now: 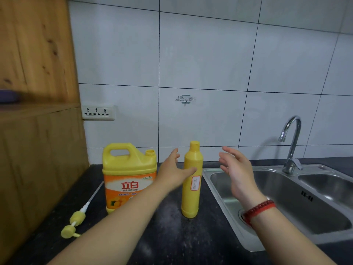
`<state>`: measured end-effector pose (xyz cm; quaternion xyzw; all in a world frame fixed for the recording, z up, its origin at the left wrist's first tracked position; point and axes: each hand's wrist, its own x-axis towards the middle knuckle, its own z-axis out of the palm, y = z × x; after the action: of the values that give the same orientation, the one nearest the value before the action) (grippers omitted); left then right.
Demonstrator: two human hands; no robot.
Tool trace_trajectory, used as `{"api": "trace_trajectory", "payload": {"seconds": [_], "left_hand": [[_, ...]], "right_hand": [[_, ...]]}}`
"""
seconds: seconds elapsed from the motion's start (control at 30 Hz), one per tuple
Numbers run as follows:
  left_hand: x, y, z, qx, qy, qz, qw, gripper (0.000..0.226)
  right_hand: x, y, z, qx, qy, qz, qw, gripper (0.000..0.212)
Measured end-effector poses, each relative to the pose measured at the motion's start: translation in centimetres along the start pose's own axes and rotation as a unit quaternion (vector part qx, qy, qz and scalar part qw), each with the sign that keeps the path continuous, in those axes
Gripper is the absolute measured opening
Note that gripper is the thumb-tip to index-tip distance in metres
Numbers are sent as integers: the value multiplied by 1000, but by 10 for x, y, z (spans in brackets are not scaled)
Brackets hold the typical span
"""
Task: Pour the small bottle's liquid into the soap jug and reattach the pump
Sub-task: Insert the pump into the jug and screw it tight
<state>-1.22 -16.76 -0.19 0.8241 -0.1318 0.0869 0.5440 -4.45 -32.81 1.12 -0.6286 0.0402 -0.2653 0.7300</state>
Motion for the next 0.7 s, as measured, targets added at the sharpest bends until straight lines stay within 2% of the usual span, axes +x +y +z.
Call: {"api": "trace_trajectory", "payload": {"seconds": [0.1, 0.2, 0.27, 0.33, 0.53, 0.63, 0.7], "left_hand": [[-15, 1, -19, 20, 19, 32, 999, 79], [-38, -1, -45, 47, 61, 82, 994, 53], [-55, -7, -64, 48, 94, 109, 988, 37], [-73, -18, -83, 56, 122, 116, 984, 35], [-111, -78, -132, 110, 200, 44, 973, 30], [-119, -110, -155, 141, 240, -37, 960, 29], [-120, -127, -166, 167, 241, -93, 952, 32]], "right_hand": [[-13, -6, 0, 26, 25, -29, 999, 18], [-31, -10, 3, 51, 38, -55, 996, 21], [-46, -8, 6, 61, 29, -64, 996, 22], [-61, -2, 12, 67, 7, -62, 996, 23], [-100, 30, 37, 83, -60, -15, 995, 22], [-116, 45, 52, 90, -82, 6, 993, 20], [-123, 51, 60, 85, -95, 15, 992, 20]]}}
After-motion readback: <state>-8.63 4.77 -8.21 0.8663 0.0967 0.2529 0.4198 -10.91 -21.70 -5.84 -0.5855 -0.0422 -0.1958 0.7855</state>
